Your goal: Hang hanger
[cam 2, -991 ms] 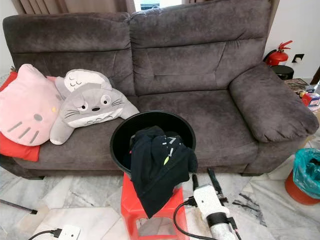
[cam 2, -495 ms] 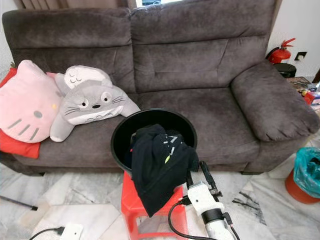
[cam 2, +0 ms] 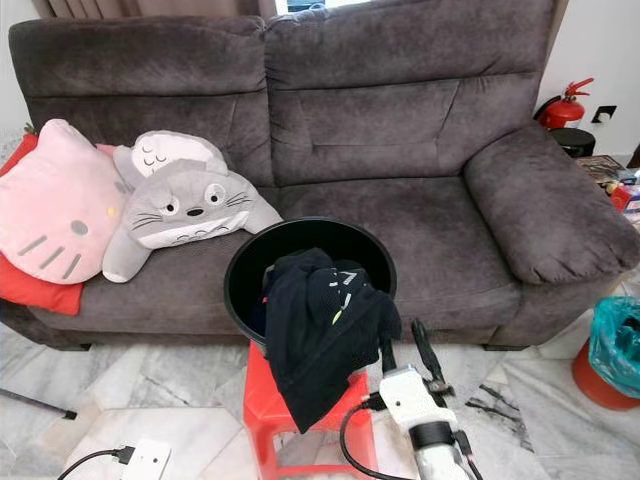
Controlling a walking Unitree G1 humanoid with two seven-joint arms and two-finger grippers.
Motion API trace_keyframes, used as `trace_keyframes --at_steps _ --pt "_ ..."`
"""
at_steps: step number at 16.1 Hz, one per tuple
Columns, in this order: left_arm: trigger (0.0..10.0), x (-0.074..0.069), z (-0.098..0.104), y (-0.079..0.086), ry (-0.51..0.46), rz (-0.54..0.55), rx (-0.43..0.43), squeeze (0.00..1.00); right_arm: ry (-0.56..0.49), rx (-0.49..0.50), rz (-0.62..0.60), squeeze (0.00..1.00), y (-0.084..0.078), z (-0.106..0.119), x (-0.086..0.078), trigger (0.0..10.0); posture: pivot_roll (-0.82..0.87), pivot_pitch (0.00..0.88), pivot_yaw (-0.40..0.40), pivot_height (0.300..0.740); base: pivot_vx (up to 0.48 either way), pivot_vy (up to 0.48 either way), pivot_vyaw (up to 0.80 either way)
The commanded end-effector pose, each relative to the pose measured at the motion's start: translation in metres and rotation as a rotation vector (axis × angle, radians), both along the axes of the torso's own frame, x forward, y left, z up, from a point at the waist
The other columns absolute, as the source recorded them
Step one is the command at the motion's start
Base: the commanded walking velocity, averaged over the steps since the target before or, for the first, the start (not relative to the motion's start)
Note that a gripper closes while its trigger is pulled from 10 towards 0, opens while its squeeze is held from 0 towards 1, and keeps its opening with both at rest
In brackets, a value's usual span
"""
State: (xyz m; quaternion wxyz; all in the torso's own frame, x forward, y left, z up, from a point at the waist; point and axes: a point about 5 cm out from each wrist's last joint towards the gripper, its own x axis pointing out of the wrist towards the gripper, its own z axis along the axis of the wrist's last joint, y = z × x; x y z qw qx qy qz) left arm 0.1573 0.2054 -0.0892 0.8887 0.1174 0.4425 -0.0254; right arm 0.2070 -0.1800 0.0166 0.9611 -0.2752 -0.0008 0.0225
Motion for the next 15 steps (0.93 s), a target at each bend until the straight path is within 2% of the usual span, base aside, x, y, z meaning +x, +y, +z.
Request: trace_keyframes --at_steps 1,7,15 --pt "10.0 -0.002 0.000 0.005 0.013 -0.011 0.015 0.00 0.018 0.002 -0.021 0.00 -0.002 -0.003 -0.001 10.0 -0.22 0.000 0.088 0.740 0.000 0.000 0.00" --pt "10.0 -0.003 -0.001 0.005 0.019 -0.012 0.018 0.00 0.058 -0.001 -0.043 0.00 -0.006 -0.013 -0.003 10.0 -0.21 0.003 0.089 0.740 0.000 0.000 0.00" --pt "10.0 -0.001 0.000 0.006 0.019 -0.012 0.025 0.00 0.036 -0.011 -0.049 0.00 -0.012 -0.013 0.003 10.0 -0.21 0.002 0.089 0.740 0.000 0.000 0.00"
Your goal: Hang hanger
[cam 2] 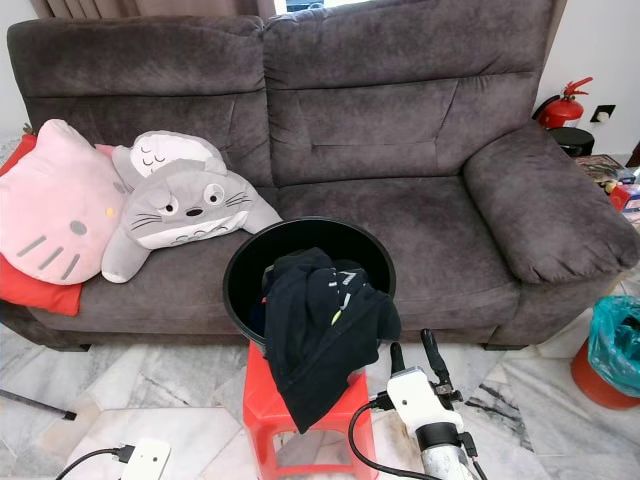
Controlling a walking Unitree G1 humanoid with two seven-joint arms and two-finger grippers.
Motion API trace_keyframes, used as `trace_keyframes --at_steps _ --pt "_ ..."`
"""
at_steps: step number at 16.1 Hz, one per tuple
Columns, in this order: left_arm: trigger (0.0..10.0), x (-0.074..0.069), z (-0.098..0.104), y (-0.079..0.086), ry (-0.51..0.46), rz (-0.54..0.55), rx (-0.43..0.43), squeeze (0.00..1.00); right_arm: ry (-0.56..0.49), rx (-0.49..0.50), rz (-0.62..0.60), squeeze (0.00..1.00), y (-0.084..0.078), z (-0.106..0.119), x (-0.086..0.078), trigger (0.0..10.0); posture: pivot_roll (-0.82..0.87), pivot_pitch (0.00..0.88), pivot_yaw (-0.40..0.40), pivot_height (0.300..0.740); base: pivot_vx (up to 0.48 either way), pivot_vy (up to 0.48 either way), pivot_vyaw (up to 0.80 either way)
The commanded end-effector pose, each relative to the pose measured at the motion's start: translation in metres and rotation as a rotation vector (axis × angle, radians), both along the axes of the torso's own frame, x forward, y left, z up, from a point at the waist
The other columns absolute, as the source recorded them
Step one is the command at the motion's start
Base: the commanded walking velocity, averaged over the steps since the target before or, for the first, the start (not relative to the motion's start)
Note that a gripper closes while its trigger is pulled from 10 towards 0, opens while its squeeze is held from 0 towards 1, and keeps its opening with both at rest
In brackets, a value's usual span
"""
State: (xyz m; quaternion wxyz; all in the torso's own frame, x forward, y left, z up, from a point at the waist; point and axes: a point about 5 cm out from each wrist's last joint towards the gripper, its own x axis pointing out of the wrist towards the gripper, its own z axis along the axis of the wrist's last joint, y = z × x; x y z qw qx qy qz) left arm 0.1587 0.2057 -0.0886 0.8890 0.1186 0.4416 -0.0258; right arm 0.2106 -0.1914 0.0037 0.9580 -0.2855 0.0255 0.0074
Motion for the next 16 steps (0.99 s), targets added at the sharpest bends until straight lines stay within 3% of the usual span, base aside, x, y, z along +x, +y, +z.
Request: trace_keyframes --at_steps 1,14,16 --pt "10.0 -0.002 0.000 0.006 0.020 -0.010 0.024 0.00 -0.006 0.011 -0.006 0.00 0.000 0.000 0.000 10.0 -0.21 0.002 0.089 0.740 0.000 0.000 0.00" --pt "10.0 -0.002 0.000 0.006 0.020 -0.010 0.024 0.00 -0.006 0.011 -0.006 0.00 0.000 0.000 0.000 10.0 -0.21 0.002 0.089 0.740 0.000 0.000 0.00" --pt "10.0 -0.003 -0.001 0.006 0.019 -0.011 0.051 0.00 -0.128 0.097 0.094 0.00 0.022 0.025 0.006 10.0 -0.21 0.006 0.087 0.740 0.000 0.000 0.00"
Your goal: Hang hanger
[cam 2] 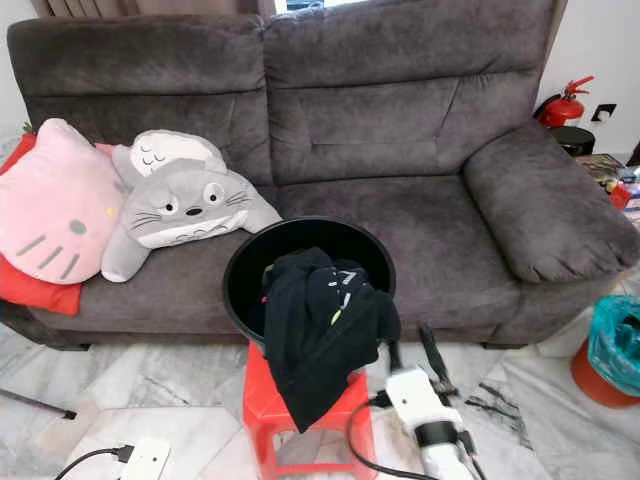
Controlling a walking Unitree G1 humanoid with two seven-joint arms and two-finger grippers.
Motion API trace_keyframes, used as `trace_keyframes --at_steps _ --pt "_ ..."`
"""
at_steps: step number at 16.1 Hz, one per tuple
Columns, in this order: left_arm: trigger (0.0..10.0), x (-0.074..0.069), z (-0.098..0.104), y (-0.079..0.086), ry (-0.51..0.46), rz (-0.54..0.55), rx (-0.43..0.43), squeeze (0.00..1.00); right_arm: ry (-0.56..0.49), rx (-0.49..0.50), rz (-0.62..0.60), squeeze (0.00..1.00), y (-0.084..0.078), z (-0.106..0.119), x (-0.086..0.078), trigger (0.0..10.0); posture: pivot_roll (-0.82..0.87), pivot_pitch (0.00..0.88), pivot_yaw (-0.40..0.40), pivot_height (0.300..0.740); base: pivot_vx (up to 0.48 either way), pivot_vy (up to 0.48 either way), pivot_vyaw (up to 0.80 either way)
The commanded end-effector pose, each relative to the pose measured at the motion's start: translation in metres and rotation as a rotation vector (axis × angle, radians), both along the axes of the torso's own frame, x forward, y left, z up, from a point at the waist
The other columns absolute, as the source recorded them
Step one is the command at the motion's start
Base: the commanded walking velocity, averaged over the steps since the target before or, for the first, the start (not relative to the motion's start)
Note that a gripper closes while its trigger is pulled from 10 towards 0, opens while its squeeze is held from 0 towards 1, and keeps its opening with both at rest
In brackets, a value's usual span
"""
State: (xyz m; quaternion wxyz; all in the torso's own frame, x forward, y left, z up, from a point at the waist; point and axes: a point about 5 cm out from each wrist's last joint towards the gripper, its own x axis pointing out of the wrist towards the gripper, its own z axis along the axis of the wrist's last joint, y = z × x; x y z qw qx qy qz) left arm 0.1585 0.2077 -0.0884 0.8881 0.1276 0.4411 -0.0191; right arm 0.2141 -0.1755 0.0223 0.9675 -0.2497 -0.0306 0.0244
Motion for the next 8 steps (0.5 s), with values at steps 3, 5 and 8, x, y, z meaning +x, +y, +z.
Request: trace_keyframes --at_steps 3,5,8 --pt "10.0 -0.0030 -0.0009 0.0047 0.023 -0.014 0.029 0.00 -0.027 0.021 0.036 0.00 0.0069 0.0063 0.0021 10.0 -0.21 0.005 0.087 0.740 0.000 0.000 0.00" --pt "10.0 -0.0027 -0.0008 0.0047 0.022 -0.013 0.027 0.00 -0.023 0.023 0.040 0.00 0.0076 0.0056 0.0015 10.0 -0.21 0.004 0.087 0.740 0.000 0.000 0.00" --pt "10.0 -0.0017 -0.0005 0.0040 0.020 -0.016 0.026 0.00 0.000 0.023 0.032 0.00 0.0070 0.0035 -0.0005 10.0 -0.21 0.004 0.087 0.740 0.000 0.000 0.00"
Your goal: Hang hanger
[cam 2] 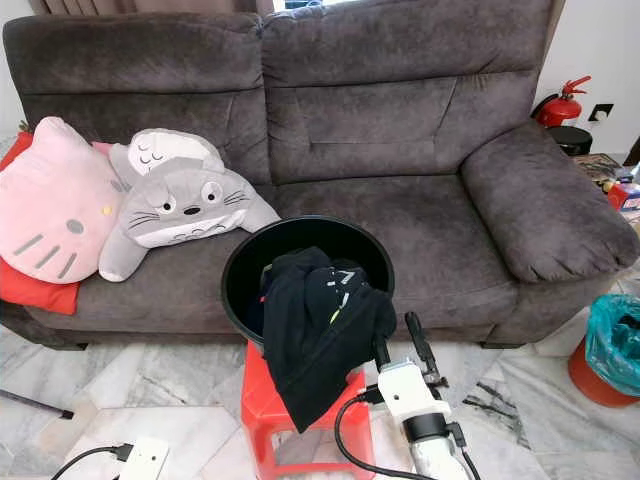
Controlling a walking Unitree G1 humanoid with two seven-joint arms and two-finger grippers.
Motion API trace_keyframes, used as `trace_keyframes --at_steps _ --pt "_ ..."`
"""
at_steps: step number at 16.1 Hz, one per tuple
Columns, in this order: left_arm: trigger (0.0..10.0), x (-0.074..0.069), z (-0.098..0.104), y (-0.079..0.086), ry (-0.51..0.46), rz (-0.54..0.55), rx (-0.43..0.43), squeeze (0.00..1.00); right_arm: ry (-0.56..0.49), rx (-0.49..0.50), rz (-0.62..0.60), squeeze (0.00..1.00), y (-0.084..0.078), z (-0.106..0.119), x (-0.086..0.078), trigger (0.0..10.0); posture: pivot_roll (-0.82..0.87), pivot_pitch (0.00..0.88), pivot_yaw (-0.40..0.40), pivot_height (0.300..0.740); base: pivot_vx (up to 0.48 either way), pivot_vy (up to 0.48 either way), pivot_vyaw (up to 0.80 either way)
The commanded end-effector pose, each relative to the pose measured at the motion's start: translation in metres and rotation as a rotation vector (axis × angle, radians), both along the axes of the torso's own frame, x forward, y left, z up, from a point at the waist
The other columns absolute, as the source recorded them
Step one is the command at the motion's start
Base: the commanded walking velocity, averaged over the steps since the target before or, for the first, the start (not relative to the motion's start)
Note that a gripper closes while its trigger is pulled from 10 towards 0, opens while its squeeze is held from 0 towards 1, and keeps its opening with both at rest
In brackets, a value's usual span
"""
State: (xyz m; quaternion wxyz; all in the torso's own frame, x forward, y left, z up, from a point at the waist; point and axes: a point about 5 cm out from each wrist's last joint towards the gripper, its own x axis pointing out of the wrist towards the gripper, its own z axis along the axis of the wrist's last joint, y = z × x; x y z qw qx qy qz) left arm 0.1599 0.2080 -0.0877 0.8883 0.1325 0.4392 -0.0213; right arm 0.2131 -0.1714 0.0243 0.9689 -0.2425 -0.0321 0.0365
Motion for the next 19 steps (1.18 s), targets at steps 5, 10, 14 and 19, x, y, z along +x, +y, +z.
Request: trace_keyframes --at_steps 5,10,14,19 --pt "10.0 -0.003 -0.001 0.002 0.019 -0.009 0.019 0.00 0.032 -0.011 -0.037 0.00 -0.005 -0.006 -0.001 10.0 -0.21 0.002 0.087 0.740 0.000 0.000 0.00" --pt "10.0 -0.002 -0.001 0.001 0.014 -0.013 0.022 0.00 0.038 -0.021 -0.052 0.00 -0.010 -0.009 0.001 10.0 -0.21 0.003 0.086 0.740 0.000 0.000 0.00" --pt "10.0 -0.001 0.000 0.002 0.011 -0.013 0.027 0.00 0.019 -0.026 -0.047 0.00 -0.011 -0.008 0.006 10.0 -0.21 0.005 0.088 0.740 0.000 0.000 0.00" --pt "10.0 0.000 0.000 0.001 0.006 -0.015 0.029 0.00 -0.023 -0.049 -0.032 0.00 -0.014 0.000 0.015 10.0 -0.21 0.005 0.091 0.740 0.000 0.000 0.00"
